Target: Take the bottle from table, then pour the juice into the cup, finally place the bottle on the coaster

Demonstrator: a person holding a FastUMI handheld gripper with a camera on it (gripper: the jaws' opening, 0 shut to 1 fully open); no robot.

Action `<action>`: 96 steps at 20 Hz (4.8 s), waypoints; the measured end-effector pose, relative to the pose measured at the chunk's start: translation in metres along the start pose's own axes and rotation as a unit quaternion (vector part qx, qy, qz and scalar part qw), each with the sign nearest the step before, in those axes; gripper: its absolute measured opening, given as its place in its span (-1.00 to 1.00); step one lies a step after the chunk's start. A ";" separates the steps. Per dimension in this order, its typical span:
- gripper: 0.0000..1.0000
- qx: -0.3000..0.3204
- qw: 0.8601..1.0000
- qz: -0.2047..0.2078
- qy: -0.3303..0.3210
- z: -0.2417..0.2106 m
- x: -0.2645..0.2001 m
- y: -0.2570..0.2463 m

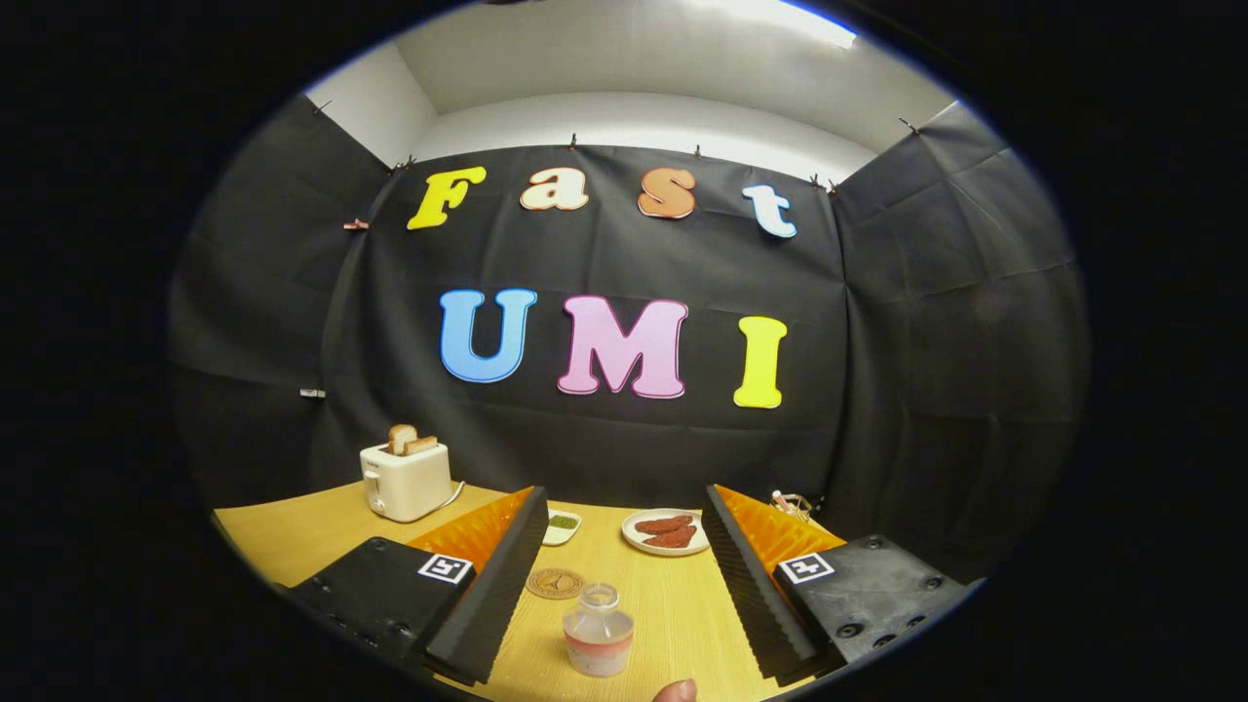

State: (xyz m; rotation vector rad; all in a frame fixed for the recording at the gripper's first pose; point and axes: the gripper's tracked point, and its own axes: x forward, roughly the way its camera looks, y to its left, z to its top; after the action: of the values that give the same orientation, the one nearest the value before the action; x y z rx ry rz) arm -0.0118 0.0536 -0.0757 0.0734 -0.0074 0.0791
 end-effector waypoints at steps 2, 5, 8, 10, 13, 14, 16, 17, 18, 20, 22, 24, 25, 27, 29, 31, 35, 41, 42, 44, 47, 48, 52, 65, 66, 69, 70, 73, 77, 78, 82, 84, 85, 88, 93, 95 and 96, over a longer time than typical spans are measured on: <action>0.95 -0.002 1.000 0.006 0.010 -0.022 -0.001 0.007; 0.96 -0.004 1.000 0.020 0.022 -0.055 -0.001 0.018; 0.96 -0.006 0.999 0.011 0.039 -0.088 0.000 0.018; 0.95 0.005 0.999 0.009 0.054 -0.109 0.002 0.022; 0.96 0.015 0.997 -0.002 0.070 -0.137 0.011 0.021; 0.96 0.014 0.997 -0.008 0.074 -0.145 0.015 0.019; 0.96 0.014 0.997 -0.017 0.079 -0.159 0.021 0.016; 0.96 0.018 0.996 -0.019 0.082 -0.166 0.025 0.015; 0.96 0.022 0.996 -0.019 0.084 -0.171 0.027 0.016; 0.96 0.025 0.996 -0.023 0.086 -0.181 0.033 0.016; 0.96 0.023 0.995 -0.027 0.089 -0.190 0.036 0.016; 0.84 0.015 0.995 -0.031 0.098 -0.195 0.035 0.016; 0.59 0.016 0.995 -0.032 0.095 -0.193 0.041 0.016; 0.56 0.016 0.994 -0.035 0.103 -0.193 0.042 0.016; 0.50 0.005 0.993 -0.040 0.110 -0.190 0.041 0.015; 0.50 -0.015 0.993 -0.050 0.107 -0.176 0.044 0.012; 0.47 -0.074 0.990 -0.033 0.114 -0.149 0.056 0.020; 0.45 -0.183 0.977 -0.010 0.106 -0.097 0.071 0.041; 0.45 -0.204 0.974 -0.006 0.103 -0.092 0.072 0.045; 0.46 -0.245 0.964 0.010 0.100 -0.084 0.074 0.057; 0.45 -0.313 0.944 0.041 0.097 -0.083 0.072 0.079; 0.45 -0.333 0.937 0.049 0.094 -0.083 0.072 0.086; 0.45 -0.421 0.900 0.077 0.084 -0.093 0.073 0.107; 0.45 -0.592 0.797 0.090 0.083 -0.128 0.074 0.127; 0.44 -0.600 0.791 0.091 0.082 -0.130 0.075 0.128; 0.44 -0.623 0.773 0.090 0.079 -0.129 0.077 0.129; 0.44 -0.630 0.767 0.090 0.078 -0.131 0.078 0.130; 0.44 -0.657 0.744 0.089 0.078 -0.134 0.078 0.129; 0.44 -0.692 0.712 0.095 0.070 -0.140 0.077 0.133; 0.44 -0.696 0.708 0.096 0.069 -0.140 0.077 0.133; 0.44 -0.708 0.696 0.100 0.068 -0.142 0.082 0.134; 0.44 -0.716 0.687 0.104 0.063 -0.144 0.082 0.136; 0.44 -0.720 0.684 0.105 0.062 -0.144 0.082 0.136; 0.44 -0.728 0.675 0.109 0.060 -0.146 0.085 0.136; 0.44 -0.741 0.659 0.120 0.054 -0.149 0.086 0.140; 0.44 -0.745 0.654 0.122 0.051 -0.151 0.087 0.142; 0.44 -0.746 0.653 0.122 0.051 -0.150 0.089 0.141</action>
State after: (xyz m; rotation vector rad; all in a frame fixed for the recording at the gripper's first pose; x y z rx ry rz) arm 0.0661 0.2119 -0.2137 -1.6272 0.0335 0.3308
